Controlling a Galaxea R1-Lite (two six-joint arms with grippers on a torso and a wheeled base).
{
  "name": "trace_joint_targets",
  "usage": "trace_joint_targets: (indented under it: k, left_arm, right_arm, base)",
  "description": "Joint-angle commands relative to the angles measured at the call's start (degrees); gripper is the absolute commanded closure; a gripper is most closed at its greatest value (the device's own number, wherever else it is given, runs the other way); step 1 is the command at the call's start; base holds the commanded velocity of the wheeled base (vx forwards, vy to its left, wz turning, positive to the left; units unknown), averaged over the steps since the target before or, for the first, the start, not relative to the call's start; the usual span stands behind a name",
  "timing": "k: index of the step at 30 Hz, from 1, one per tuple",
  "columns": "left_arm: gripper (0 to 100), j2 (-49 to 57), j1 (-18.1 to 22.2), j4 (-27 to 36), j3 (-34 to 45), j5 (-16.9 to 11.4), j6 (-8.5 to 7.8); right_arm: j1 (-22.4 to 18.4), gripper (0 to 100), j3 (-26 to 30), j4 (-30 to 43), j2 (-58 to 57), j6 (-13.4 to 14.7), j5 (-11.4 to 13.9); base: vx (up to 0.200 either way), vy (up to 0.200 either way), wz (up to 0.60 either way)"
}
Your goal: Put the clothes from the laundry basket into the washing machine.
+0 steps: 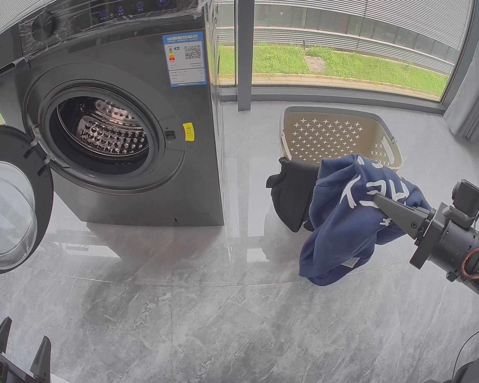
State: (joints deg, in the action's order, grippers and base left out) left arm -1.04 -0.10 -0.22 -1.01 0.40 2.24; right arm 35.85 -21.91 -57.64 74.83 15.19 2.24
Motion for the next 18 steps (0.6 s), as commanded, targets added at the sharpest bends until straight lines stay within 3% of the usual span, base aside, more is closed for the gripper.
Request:
trace_joint_targets:
  k: [1,11,18]
  left_arm:
    - [0,0.68,0.01,-0.04,1.01,0.04,0.04]
    - [0,0.68,0.01,-0.04,1.01,0.04,0.04]
    - [0,0.68,0.01,-0.04,1.01,0.04,0.04]
  right_arm:
    - [0.27,100,0.02,-0.02,0.14,0.02,0.04]
    - [0.36,100,-0.15,-0.02,0.32,0.19,0.31]
    - [0.36,100,-0.15,-0.19,1.02,0.37,0.31]
  base:
    - [0.0,0.2,0.0]
    - [0.0,0.2,0.0]
    - [-0.029,0.0,0.0]
